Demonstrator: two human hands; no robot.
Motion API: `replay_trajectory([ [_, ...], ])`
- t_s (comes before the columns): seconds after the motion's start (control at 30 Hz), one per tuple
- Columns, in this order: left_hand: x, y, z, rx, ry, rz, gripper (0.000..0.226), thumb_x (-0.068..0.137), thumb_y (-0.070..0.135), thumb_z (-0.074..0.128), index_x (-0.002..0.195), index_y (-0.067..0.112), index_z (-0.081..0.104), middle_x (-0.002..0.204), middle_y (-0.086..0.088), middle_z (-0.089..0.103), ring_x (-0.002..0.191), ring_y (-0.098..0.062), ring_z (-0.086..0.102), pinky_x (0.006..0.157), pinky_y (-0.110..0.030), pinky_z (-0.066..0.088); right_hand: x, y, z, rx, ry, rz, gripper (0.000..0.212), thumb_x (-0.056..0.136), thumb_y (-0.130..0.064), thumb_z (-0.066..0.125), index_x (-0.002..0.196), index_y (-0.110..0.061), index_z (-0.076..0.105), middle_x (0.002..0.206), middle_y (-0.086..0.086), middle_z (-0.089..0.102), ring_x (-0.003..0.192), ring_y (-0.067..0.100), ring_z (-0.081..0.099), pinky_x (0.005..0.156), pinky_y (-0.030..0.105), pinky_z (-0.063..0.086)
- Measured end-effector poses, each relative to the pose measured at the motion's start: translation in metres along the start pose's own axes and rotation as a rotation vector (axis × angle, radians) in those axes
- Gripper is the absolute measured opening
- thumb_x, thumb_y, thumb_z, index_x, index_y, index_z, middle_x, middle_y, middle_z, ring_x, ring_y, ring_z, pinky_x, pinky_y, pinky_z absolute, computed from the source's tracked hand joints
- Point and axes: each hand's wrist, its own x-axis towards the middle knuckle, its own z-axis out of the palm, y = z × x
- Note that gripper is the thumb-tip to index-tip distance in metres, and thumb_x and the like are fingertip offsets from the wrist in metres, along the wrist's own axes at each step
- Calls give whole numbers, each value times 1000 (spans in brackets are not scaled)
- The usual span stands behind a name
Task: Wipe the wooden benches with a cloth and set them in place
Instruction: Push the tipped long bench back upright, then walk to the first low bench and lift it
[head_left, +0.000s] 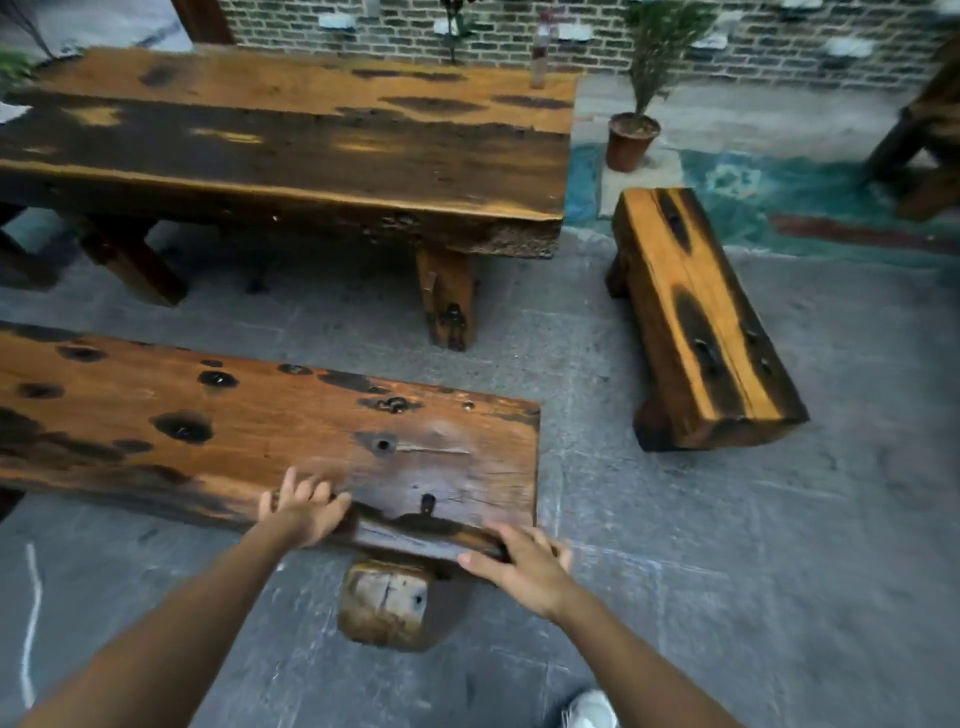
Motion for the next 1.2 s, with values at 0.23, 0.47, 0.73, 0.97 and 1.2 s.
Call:
replay_trajectory([
  [0.23,-19,41,-16,143,-55,-242,66,102,57,25,157,21,25,167,-11,14,154,-38,6,124,-51,12,3,13,-17,508,-185,-77,79,74,-82,54,145,-53,36,156,-6,43,148,16,33,125,43,18],
  [0.47,-3,225,27,-216,-240,-96,64,104,53,32,150,10,39,161,-20,31,147,-36,32,122,-45,22,-7,156,-106,710,37,247,65,94,-49,63,152,-31,39,156,-5,40,136,8,42,117,29,30],
  [0.73,9,453,37,-546,-300,195,25,99,26,50,97,9,67,102,-18,66,103,-32,65,83,-34,48,11,313,-298,834,371,556,51,105,-35,48,152,-16,41,160,4,38,148,24,33,124,50,21],
  [0.97,37,600,32,-529,-379,126,28,104,23,42,104,6,64,123,-19,65,109,-28,60,94,-33,44,35,366,-437,876,337,661,55,108,-46,27,153,-18,41,165,2,27,154,23,21,123,50,21],
  [1.2,34,796,-4,-177,-327,458,32,99,28,40,116,12,63,128,-12,64,122,-30,57,98,-35,47,86,438,-527,1088,446,672,54,109,-45,23,144,-17,53,149,-4,45,145,14,32,124,48,23],
])
